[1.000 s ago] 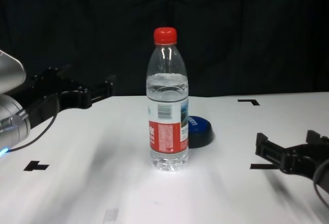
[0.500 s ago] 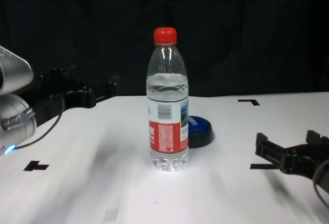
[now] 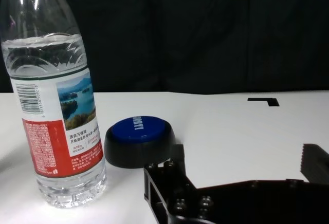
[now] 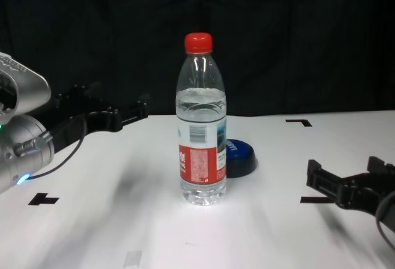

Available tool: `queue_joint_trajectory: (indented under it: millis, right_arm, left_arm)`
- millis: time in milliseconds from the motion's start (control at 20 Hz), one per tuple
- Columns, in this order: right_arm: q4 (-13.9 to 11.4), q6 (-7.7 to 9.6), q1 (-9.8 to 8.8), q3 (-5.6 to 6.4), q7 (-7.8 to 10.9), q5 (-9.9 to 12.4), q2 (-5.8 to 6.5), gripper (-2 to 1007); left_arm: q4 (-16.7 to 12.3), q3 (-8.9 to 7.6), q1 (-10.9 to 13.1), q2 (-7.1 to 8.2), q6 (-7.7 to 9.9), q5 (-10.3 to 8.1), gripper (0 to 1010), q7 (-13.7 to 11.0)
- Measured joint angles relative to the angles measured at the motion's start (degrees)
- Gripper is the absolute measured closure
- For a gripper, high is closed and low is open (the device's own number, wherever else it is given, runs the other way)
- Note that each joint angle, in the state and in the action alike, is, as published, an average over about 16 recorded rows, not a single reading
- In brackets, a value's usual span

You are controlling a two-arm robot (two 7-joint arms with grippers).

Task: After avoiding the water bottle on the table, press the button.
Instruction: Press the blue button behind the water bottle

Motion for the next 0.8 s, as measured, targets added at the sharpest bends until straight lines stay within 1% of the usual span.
queue_joint_trajectory:
  millis: [800]
  right_arm:
    - [0.0, 0.0, 0.0, 0.0, 0.0, 0.0, 0.0, 2]
  left_arm:
    - [5.97, 1.21, -4.31, -0.53, -1.94, -0.39, 1, -0.83]
